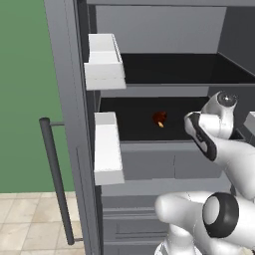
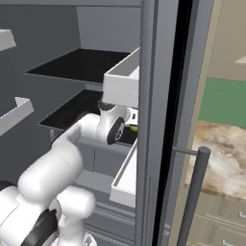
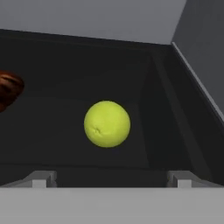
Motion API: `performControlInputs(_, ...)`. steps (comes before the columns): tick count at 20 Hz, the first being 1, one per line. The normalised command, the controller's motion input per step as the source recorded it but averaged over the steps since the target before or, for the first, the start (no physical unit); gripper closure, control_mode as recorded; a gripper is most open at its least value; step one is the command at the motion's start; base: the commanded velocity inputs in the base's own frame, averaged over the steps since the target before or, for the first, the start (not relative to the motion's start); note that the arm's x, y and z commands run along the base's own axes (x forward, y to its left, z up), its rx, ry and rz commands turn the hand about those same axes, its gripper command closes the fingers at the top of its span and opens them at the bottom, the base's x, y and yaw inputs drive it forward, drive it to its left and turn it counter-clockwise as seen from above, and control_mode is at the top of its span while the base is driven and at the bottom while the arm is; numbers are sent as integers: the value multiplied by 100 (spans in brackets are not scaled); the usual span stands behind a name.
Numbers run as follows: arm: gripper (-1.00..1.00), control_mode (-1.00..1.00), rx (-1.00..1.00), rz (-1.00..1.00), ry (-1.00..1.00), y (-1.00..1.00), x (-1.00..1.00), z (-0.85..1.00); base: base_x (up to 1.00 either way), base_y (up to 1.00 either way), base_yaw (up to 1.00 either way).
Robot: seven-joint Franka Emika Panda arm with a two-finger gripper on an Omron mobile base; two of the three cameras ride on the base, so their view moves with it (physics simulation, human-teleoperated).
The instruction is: Open the fridge, remove the pear, corn, and steak, and place them on any counter.
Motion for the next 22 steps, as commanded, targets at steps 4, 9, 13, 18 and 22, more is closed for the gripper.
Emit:
performControlInputs(4, -100, -100, 0, 0, -3, 0, 29, -20, 0, 0, 0)
performControlInputs(9, -100, -100, 2, 0, 0, 0, 31, -19, 0, 0, 0)
performControlInputs(13, -100, -100, 3, 0, 0, 0, 32, -11, 0, 0, 0)
performControlInputs(18, -100, -100, 0, 0, -1, 0, 18, -5, 0, 0, 0)
performControlInputs(22, -100, -100, 0, 0, 0, 0, 16, -16, 0, 0, 0)
